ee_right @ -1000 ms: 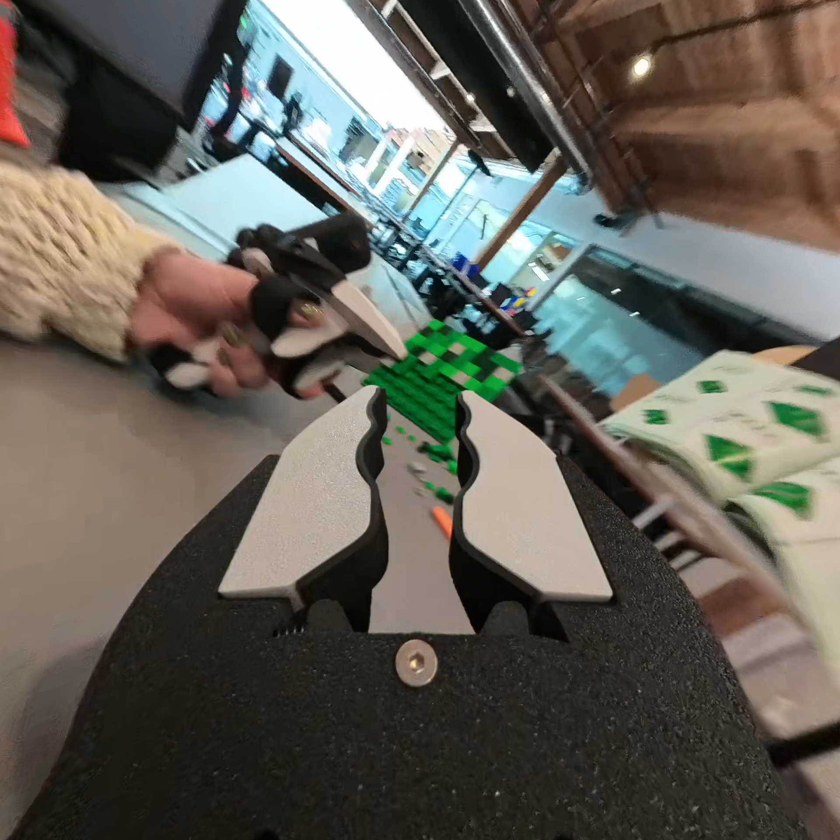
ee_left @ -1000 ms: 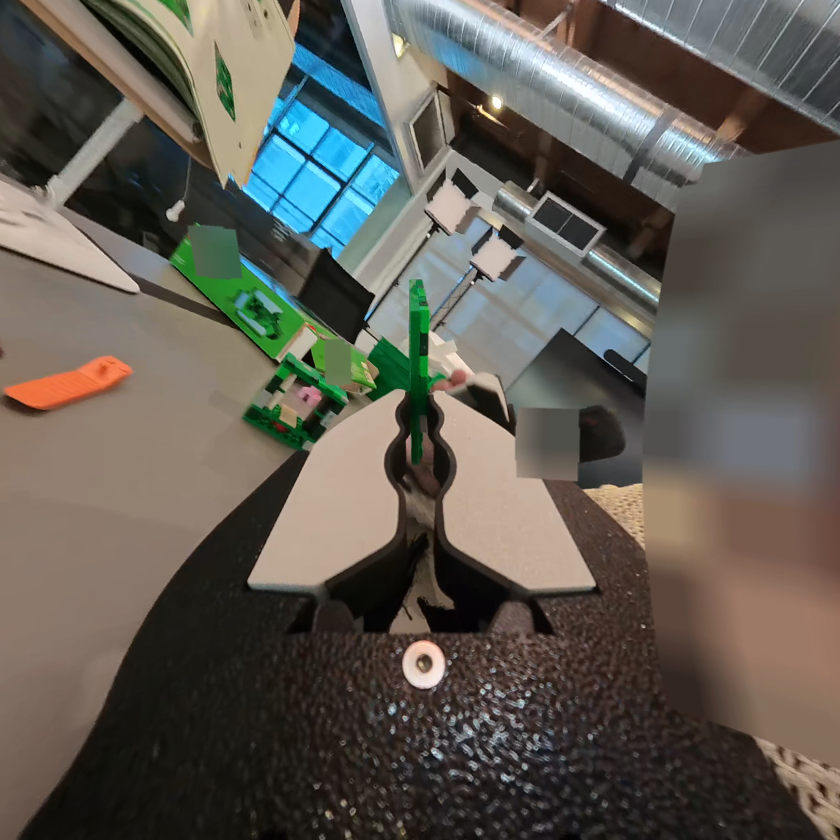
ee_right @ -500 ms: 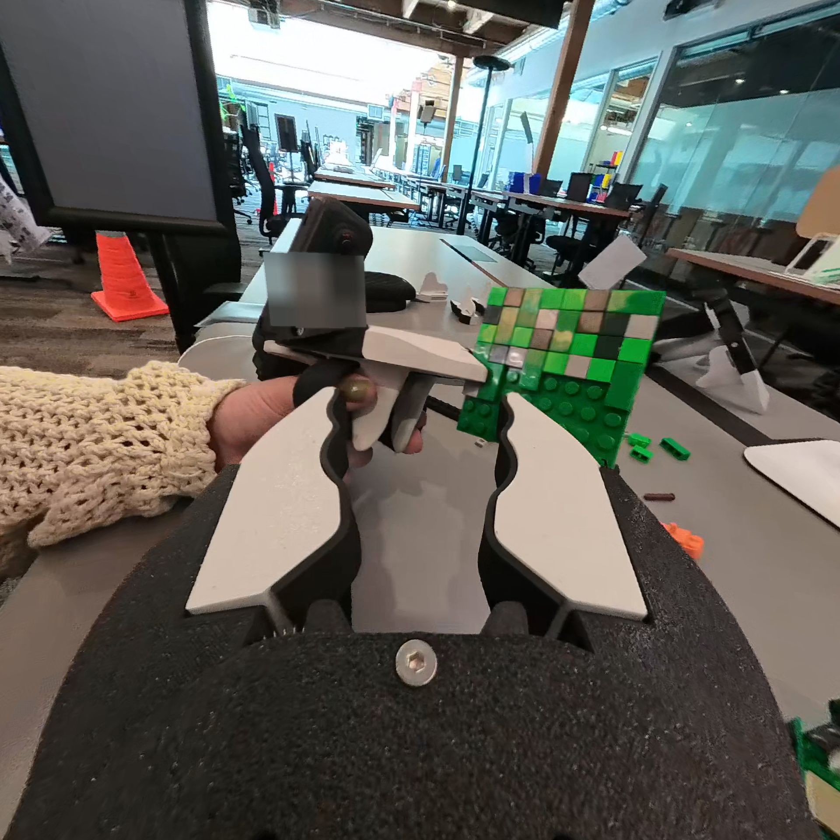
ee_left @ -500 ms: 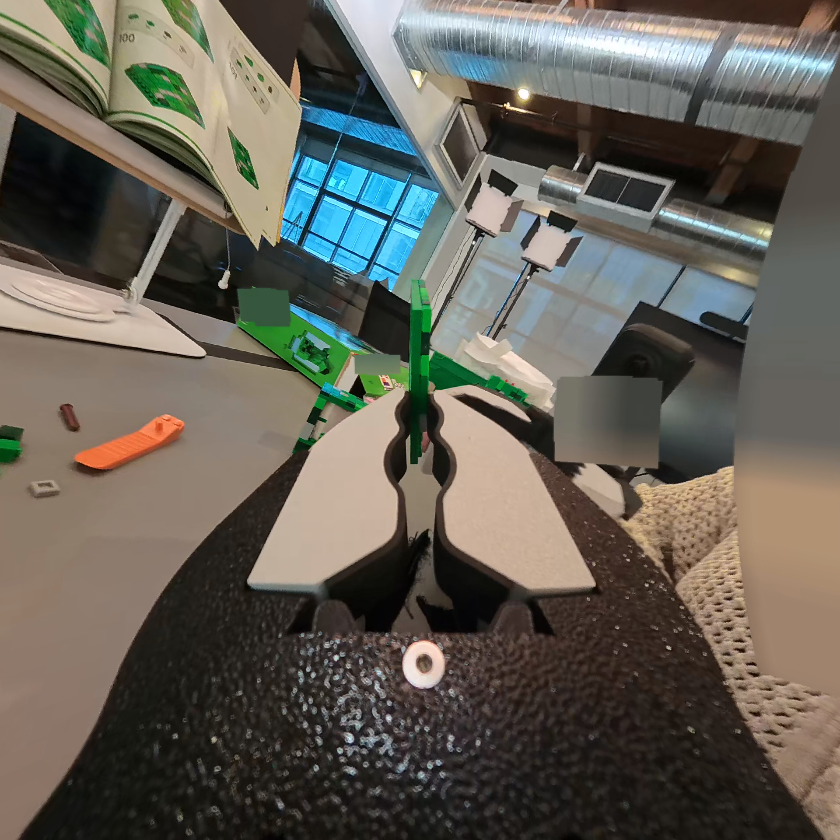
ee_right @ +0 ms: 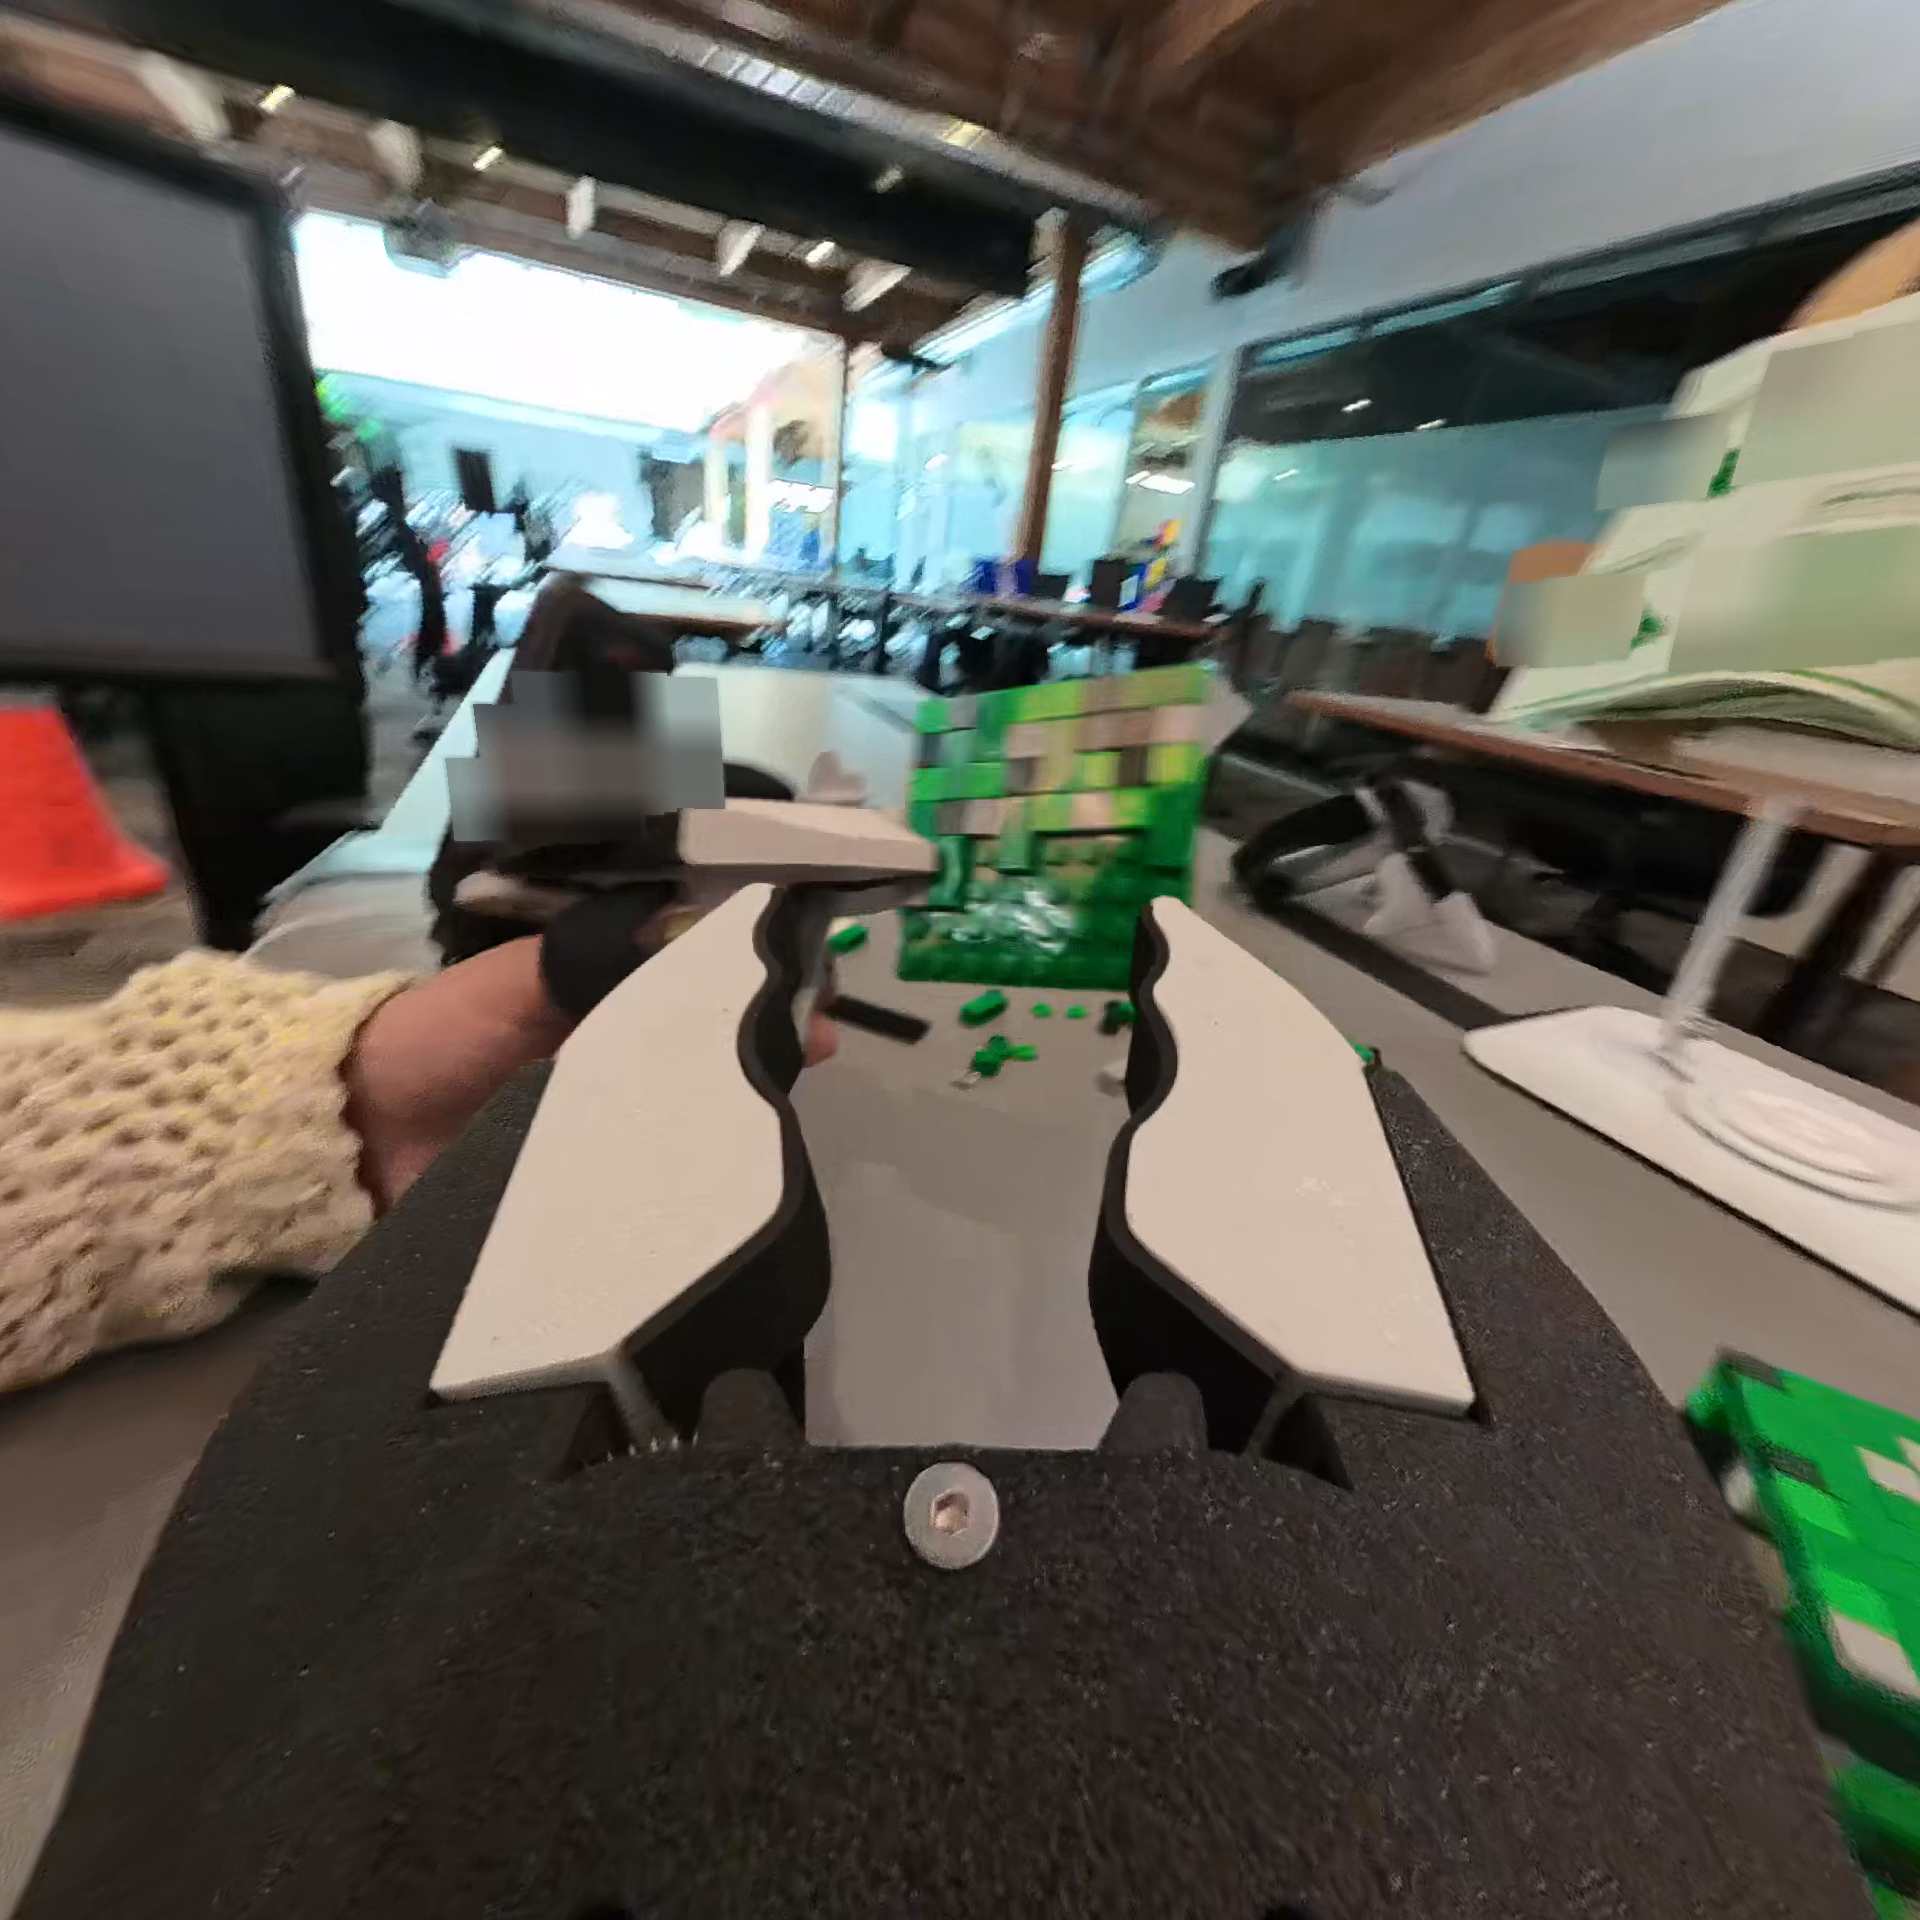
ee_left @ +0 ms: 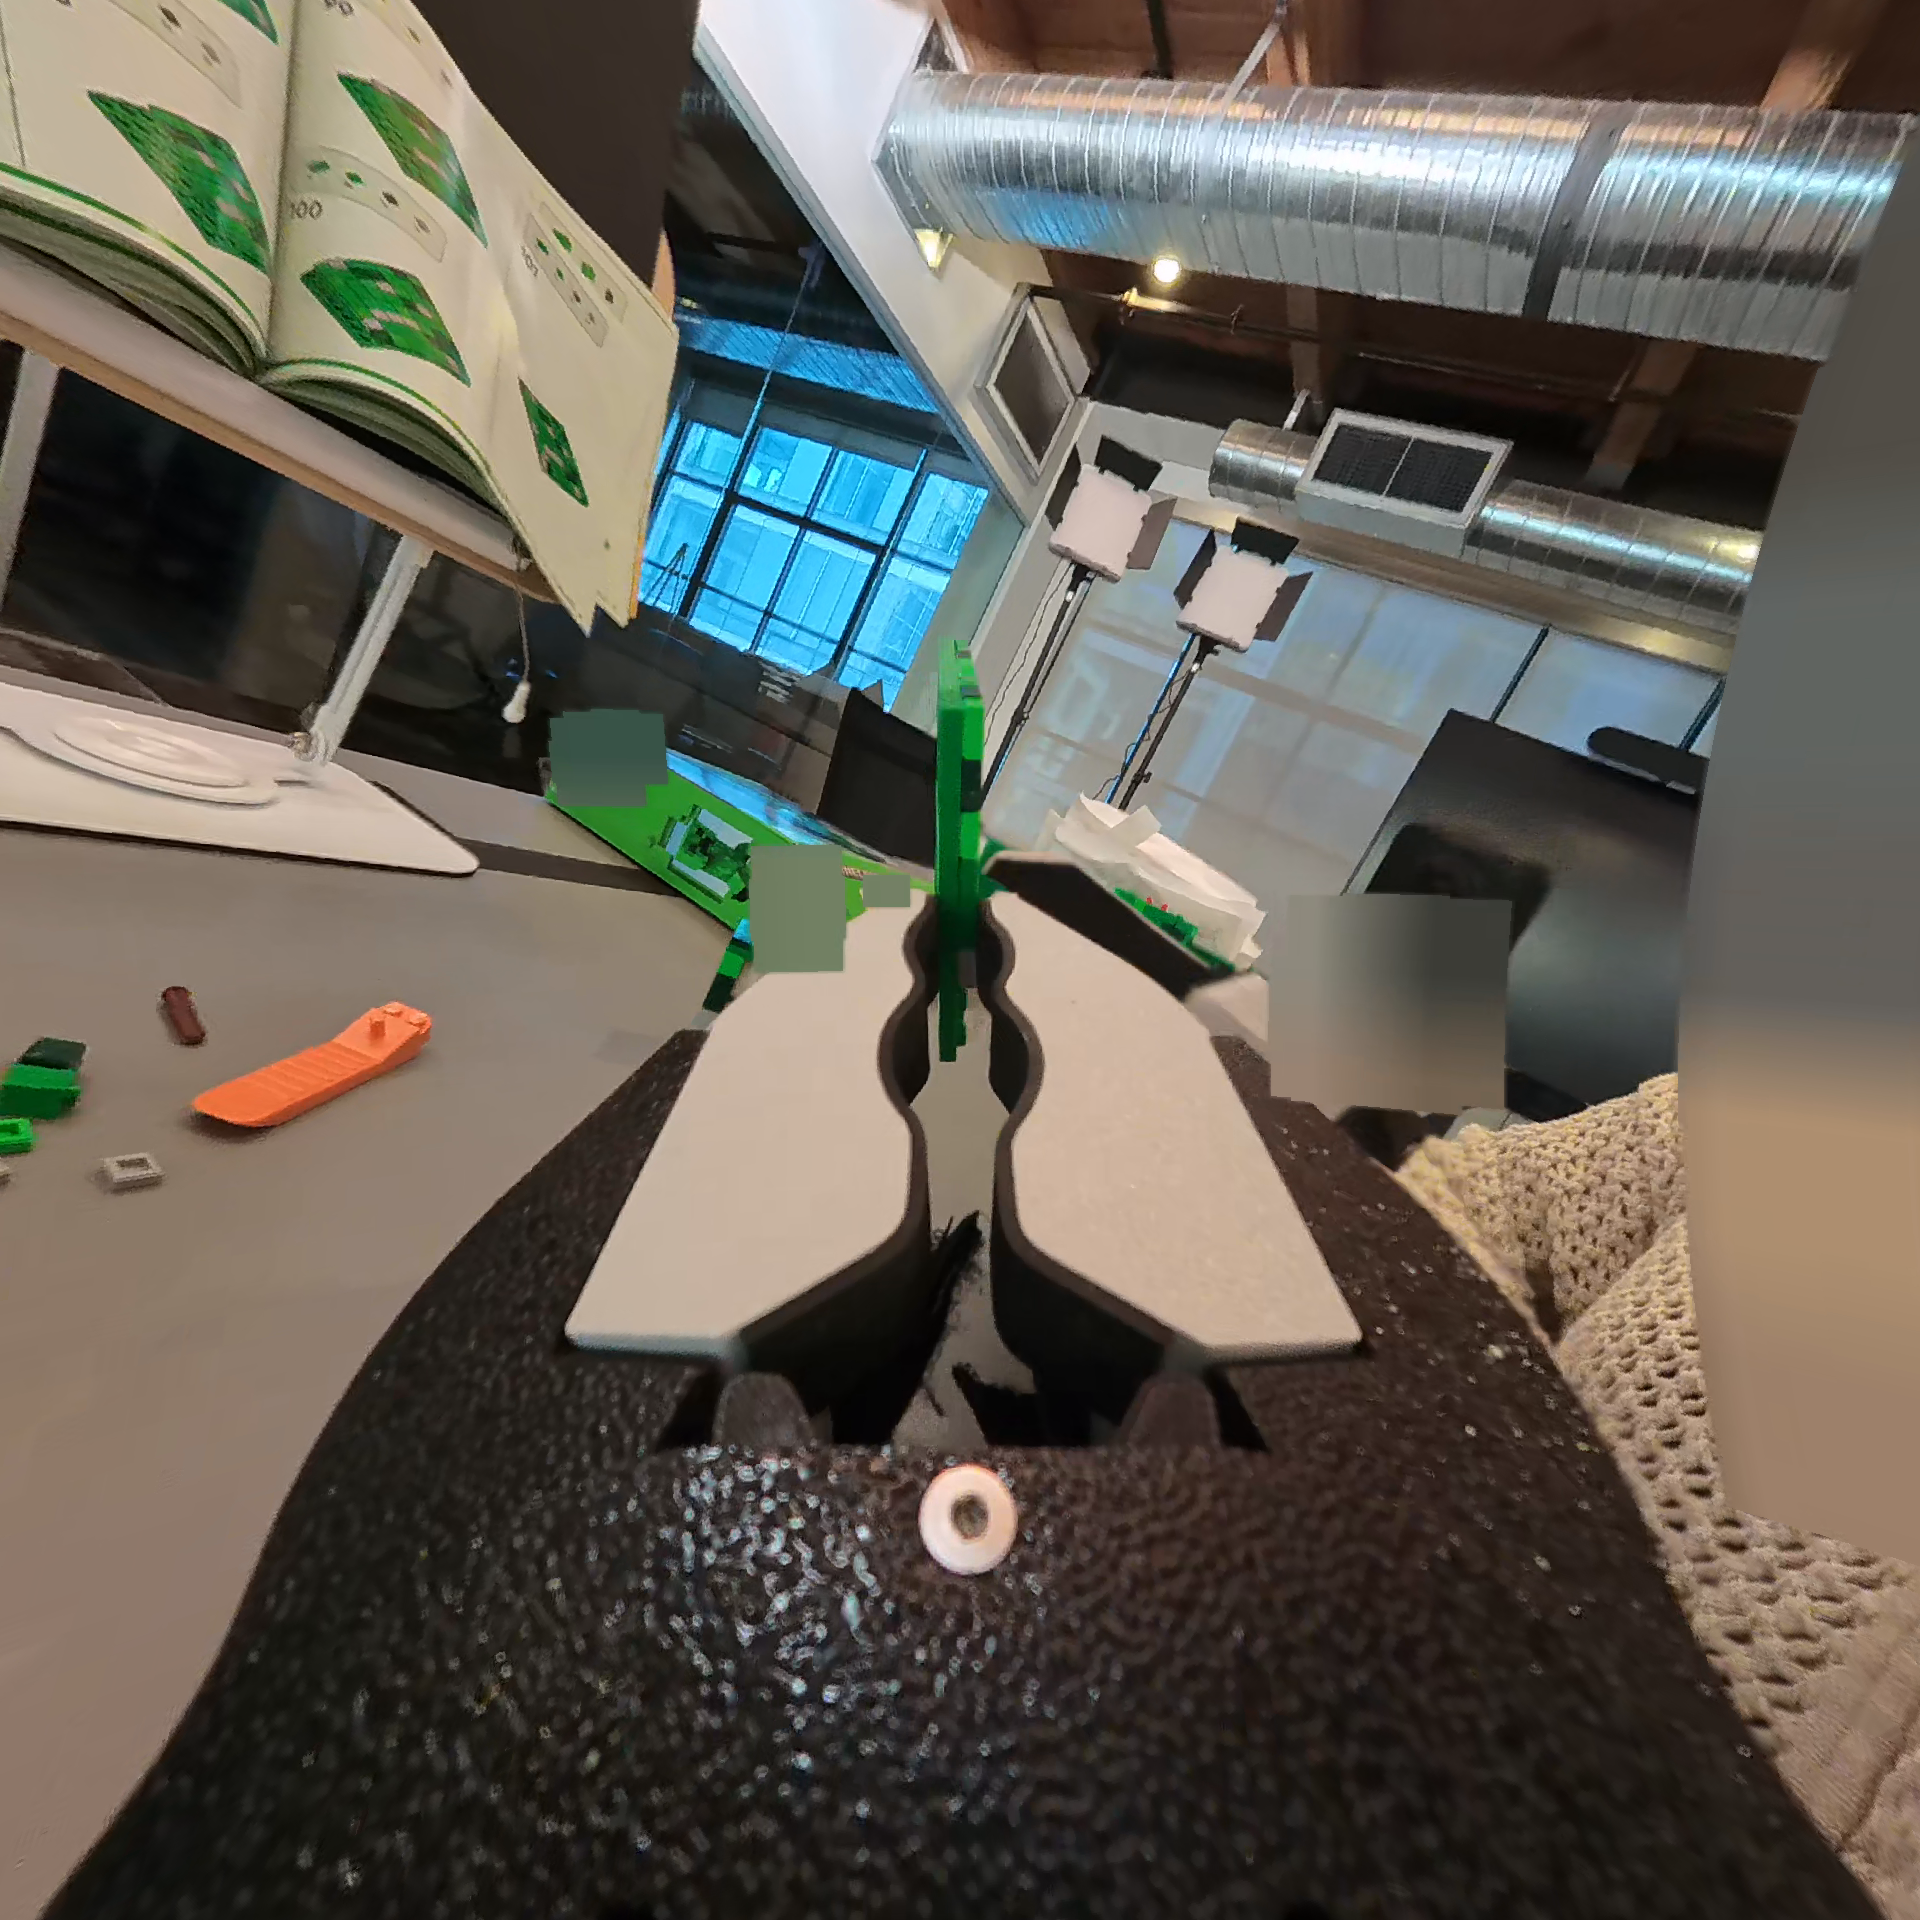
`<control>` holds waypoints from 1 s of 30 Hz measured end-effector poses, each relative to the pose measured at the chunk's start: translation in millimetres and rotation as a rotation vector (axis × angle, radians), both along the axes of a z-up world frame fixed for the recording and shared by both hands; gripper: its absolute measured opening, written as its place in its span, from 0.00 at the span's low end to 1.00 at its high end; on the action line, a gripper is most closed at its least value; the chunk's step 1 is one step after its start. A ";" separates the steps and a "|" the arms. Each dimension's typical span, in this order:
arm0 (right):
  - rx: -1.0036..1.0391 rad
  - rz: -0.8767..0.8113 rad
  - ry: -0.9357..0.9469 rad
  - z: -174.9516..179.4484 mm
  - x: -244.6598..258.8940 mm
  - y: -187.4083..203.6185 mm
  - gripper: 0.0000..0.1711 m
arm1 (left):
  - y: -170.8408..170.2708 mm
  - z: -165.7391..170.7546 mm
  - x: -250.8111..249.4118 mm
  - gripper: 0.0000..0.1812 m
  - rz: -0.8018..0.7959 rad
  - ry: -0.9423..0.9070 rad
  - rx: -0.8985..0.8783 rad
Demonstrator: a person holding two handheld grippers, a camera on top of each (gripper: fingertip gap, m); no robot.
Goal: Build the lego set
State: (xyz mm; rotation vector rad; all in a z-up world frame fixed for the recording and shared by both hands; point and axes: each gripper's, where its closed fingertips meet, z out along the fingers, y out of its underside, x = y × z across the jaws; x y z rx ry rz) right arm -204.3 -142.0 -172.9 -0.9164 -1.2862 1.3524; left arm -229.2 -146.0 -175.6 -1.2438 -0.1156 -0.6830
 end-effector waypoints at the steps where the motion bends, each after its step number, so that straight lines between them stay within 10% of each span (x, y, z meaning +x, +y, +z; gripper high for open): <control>1: -0.049 -0.026 0.021 2.5 2.2 7.1 0.35 | -1.6 2.2 -0.9 0.03 -0.007 -0.018 0.016; 10: -0.590 0.356 -0.009 7.5 -1.4 2.8 0.23 | -4.1 8.2 17.7 0.03 -0.193 -0.103 0.060; 30: -0.437 0.681 -0.425 -33.2 8.8 -1.6 0.04 | 0.4 -44.4 42.7 0.03 -0.375 0.087 -0.328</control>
